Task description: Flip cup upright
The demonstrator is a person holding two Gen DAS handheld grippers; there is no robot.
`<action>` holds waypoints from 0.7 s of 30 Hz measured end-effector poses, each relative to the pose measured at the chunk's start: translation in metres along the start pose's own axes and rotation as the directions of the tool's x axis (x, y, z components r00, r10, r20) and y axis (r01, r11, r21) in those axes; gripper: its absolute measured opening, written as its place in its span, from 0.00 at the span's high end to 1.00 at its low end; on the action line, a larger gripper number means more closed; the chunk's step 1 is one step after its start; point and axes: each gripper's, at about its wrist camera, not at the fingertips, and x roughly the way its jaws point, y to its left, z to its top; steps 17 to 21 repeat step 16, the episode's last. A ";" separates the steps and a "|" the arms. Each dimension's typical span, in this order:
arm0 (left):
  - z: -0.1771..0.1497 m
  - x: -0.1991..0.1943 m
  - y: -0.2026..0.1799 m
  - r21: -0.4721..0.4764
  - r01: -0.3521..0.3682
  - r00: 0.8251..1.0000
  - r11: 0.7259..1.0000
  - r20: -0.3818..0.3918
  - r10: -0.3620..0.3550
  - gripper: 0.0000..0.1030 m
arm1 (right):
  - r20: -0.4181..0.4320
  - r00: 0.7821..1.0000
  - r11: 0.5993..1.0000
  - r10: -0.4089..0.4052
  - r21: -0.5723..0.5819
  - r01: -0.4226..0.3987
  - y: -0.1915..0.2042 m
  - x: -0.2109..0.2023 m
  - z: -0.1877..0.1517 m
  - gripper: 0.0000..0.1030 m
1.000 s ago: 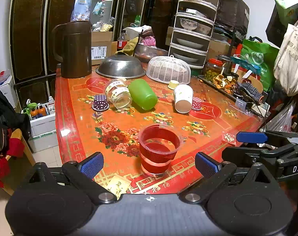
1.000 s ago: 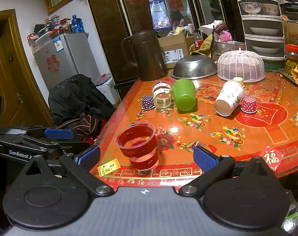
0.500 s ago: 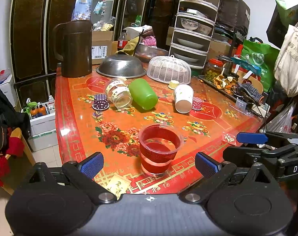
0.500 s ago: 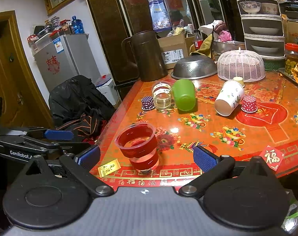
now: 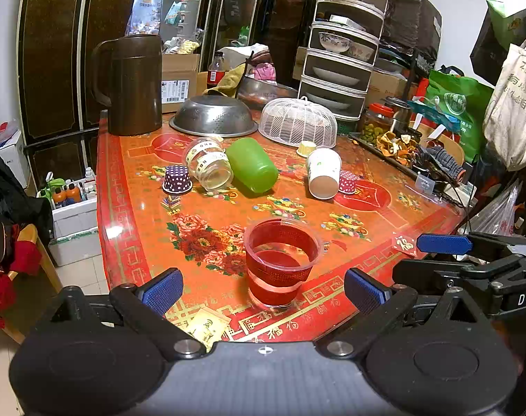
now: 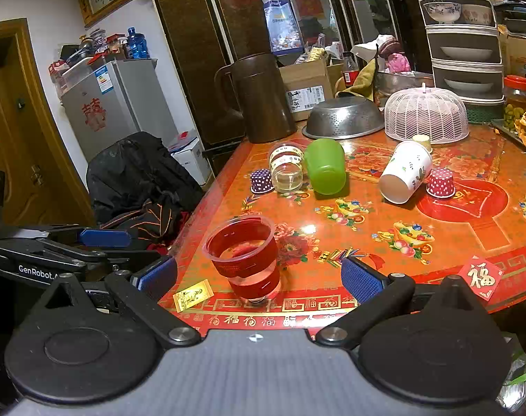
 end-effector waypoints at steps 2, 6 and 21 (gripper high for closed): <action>0.000 0.000 0.000 -0.001 0.000 1.000 1.000 0.000 0.000 0.02 | 0.000 1.000 1.000 -0.001 0.000 0.001 0.000 0.000 0.000 0.01; 0.000 0.000 0.000 0.000 0.000 1.000 1.000 0.000 0.000 0.02 | 0.000 1.000 1.000 0.000 -0.002 0.000 0.000 0.000 0.000 0.01; -0.003 -0.004 -0.006 0.029 -0.017 0.998 0.999 0.059 0.015 0.02 | 0.005 1.000 1.000 0.008 -0.008 -0.008 0.001 0.002 -0.002 0.01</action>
